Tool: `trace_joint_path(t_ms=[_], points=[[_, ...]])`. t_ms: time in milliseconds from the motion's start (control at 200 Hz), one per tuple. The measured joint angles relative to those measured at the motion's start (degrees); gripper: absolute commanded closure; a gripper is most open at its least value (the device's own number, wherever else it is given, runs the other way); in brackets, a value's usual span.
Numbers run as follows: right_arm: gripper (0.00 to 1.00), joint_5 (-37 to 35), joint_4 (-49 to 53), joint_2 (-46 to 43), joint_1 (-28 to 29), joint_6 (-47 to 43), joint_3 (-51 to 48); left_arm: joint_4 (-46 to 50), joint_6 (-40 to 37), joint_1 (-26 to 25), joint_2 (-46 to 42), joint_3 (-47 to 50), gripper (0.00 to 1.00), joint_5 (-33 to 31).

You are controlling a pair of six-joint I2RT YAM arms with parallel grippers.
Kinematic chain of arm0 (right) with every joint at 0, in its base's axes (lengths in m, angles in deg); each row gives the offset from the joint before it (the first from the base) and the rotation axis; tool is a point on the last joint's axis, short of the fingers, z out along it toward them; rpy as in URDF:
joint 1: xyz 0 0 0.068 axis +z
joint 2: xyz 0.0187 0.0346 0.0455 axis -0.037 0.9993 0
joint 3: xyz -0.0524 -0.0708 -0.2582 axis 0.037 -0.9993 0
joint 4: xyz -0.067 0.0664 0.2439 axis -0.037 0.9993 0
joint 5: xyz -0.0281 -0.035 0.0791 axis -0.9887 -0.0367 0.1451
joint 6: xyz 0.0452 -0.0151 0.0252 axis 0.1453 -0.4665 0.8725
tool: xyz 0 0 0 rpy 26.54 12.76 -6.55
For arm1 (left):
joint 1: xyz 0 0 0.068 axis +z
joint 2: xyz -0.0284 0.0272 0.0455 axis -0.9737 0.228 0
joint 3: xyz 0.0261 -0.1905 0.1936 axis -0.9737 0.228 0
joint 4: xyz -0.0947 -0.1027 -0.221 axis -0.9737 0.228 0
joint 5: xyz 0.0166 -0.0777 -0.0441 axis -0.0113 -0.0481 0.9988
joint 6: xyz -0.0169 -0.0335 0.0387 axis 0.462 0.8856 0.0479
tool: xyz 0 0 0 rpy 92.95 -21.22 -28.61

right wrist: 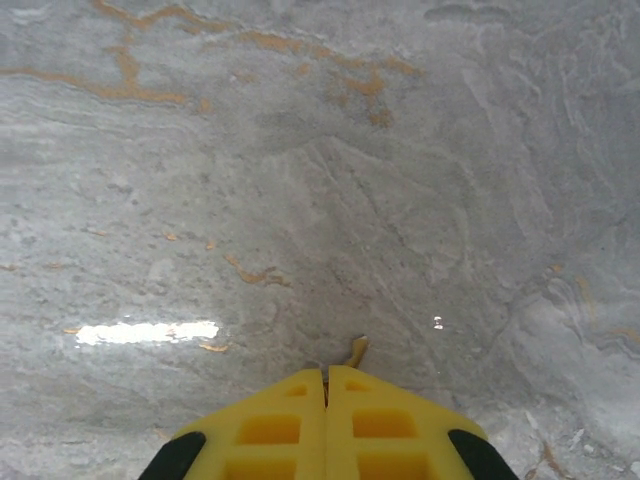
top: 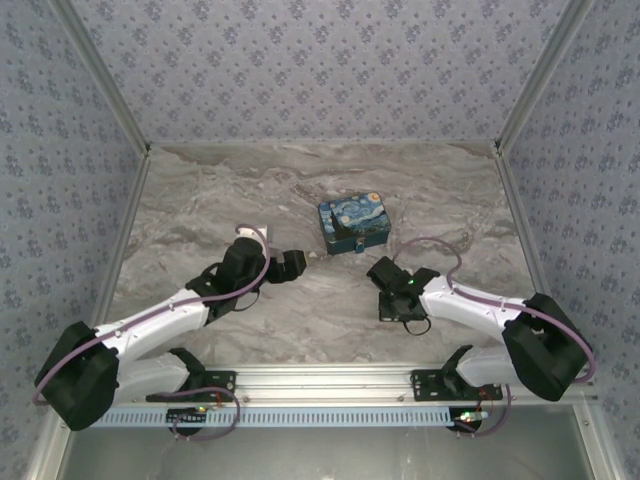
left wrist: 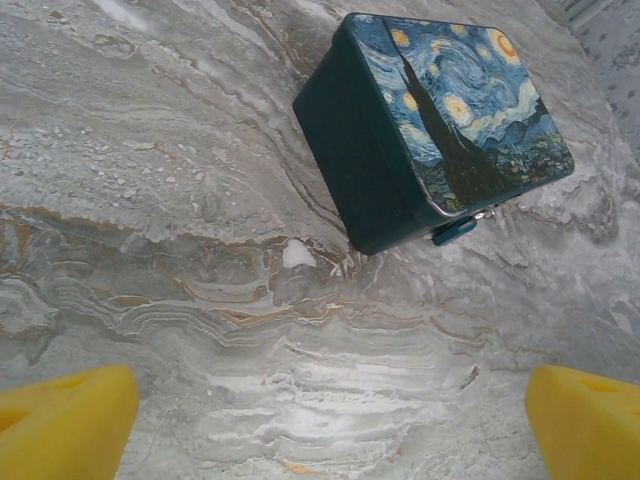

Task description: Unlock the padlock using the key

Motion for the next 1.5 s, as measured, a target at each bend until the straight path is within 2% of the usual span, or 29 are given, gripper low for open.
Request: trace_joint_path(t_ms=[170,310,460,565,819,994,1184,1349,1499], points=[[1.0,-0.13,0.37,-0.44,0.13,-1.42,0.13,2.93,0.22,0.04,-1.88,-0.79,0.01,-1.64],[1.0,-0.31,0.66,-4.07,0.24,-5.66,1.29,7.89,3.58,2.69,-2.91,-3.8,0.01,-0.68],[1.0,-0.13,0.33,-8.2,0.24,-13.57,5.57,10.29,11.63,8.79,-2.99,-5.88,0.04,5.57],[1.0,0.66,-0.68,-9.25,0.24,-19.98,9.01,10.51,17.53,10.6,-2.99,-5.88,0.1,10.84],[1.0,6.01,-6.8,-9.29,1.01,-36.48,15.15,9.99,28.44,10.69,-2.99,-8.72,0.2,21.16],[1.0,8.26,-13.29,-9.4,4.52,-48.74,16.11,9.86,31.63,10.51,-2.99,-11.76,0.23,26.05],[1.0,11.91,-16.35,-9.35,5.86,-59.76,17.44,9.81,34.56,9.29,-3.02,-12.52,0.25,27.54],[1.0,15.82,-17.81,-9.29,5.73,-65.72,18.73,9.4,40.83,7.89,-3.04,-12.33,0.33,27.52],[1.0,19.56,-18.23,-8.17,5.46,-69.66,19.41,8.17,46.29,6.88,-3.06,-10.97,0.37,27.36]])
